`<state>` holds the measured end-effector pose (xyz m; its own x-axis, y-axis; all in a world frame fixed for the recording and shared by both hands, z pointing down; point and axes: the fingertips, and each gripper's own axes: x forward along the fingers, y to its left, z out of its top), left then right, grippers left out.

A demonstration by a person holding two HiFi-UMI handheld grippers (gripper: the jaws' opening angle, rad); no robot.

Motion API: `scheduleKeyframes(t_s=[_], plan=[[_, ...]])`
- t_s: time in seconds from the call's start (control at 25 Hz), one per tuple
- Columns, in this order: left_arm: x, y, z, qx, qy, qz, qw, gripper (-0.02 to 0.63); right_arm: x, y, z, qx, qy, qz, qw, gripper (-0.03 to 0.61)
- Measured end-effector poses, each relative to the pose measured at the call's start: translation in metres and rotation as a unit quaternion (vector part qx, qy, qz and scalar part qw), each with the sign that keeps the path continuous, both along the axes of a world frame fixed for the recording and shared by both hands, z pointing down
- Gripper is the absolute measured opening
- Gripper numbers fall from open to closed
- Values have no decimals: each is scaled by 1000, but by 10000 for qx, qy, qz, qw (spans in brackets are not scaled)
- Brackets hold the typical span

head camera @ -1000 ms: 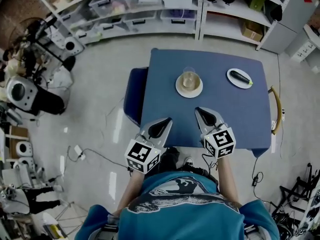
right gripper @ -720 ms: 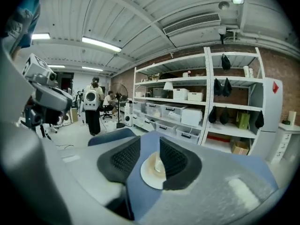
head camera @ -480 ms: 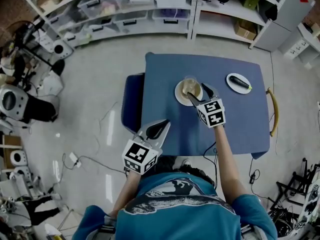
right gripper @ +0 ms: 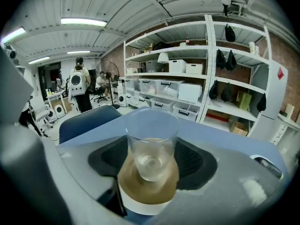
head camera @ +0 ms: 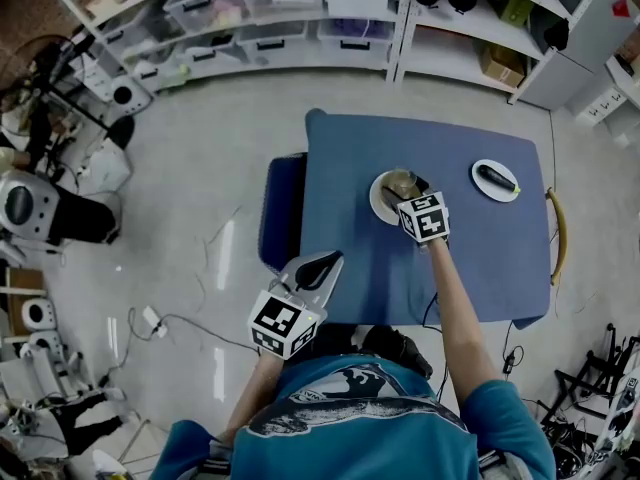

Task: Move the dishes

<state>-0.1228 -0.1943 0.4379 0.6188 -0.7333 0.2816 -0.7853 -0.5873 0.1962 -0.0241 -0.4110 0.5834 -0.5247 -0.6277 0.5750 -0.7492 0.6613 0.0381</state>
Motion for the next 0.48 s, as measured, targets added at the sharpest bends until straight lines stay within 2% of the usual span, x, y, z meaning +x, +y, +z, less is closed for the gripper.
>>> scheduleKeyframes(t_s=[0.04,0.24,0.48], plan=[[-3,0,2,-15,2,-4,10000,14,0,-2,1,12,-20,49,10000,277],[-10,-2,6,-57,26,-60,10000,14,3,0,0,83,-46,-5,10000,278],[1,-7,5,-57,-27,-134,9999,14,3,6,-18,450,-246,-190,9985,276]])
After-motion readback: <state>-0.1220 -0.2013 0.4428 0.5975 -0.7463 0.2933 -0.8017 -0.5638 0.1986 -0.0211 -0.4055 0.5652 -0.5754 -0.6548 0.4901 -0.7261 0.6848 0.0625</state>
